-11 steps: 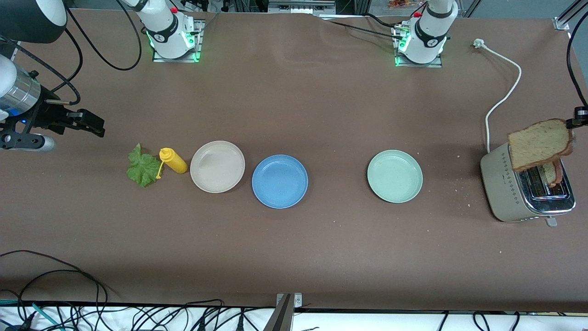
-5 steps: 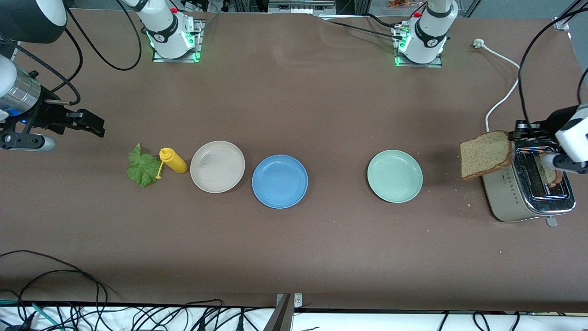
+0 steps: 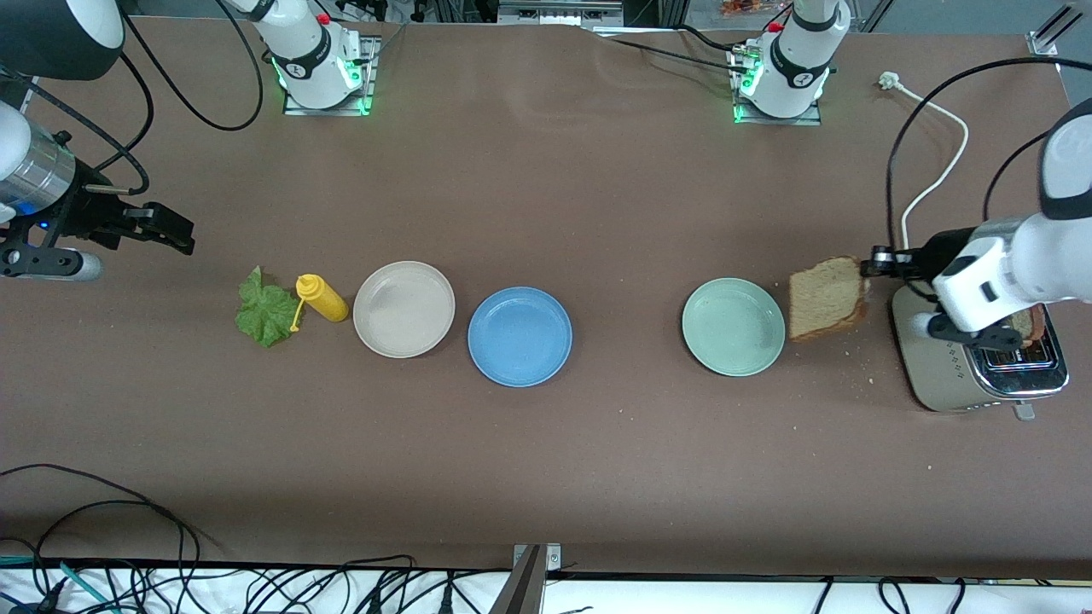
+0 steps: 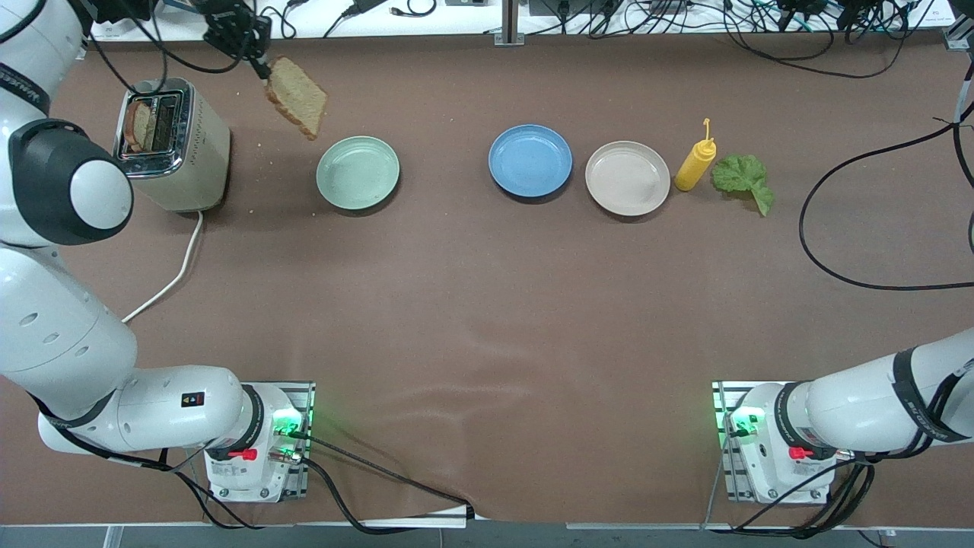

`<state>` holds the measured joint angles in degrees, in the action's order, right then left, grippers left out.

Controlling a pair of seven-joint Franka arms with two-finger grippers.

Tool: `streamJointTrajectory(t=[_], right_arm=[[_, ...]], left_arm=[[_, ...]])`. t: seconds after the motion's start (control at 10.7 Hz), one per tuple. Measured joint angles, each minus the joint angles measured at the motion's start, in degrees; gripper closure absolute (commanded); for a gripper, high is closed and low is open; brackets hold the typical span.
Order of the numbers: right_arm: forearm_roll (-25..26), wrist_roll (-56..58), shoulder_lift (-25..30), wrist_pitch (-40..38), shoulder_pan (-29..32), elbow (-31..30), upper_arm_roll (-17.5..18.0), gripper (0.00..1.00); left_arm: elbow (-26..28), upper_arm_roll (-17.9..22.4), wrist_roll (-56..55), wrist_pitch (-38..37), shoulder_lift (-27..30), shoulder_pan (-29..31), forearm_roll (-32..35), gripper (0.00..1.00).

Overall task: Make sandwich in blue plate with both arms
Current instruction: 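Carry the bread slice over the blue plate with the left gripper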

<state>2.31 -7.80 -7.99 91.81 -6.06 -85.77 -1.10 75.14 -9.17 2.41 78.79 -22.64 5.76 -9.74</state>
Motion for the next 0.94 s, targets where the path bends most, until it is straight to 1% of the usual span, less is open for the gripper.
streamJointTrajectory(t=[0.28,0.56,0.75,0.94], right_arm=[[0.0,0.0,0.0,0.0,0.0,0.0,0.0,0.0],[0.0,0.0,0.0,0.0,0.0,0.0,0.0,0.0],[0.0,0.0,0.0,0.0,0.0,0.0,0.0,0.0],[0.0,0.0,0.0,0.0,0.0,0.0,0.0,0.0]], left_arm=[[0.1,0.0,-1.0,4.6,-3.0,-3.1,-6.2,1.0],[0.8,0.0,-5.7,10.8,-5.6,-8.8,-12.5,1.0],[1.3,0.0,-6.9,14.5,-6.8,-12.0,-13.5,1.0],[1.7,0.1,-9.3,21.6,-9.1,-15.6,-13.7,1.0]])
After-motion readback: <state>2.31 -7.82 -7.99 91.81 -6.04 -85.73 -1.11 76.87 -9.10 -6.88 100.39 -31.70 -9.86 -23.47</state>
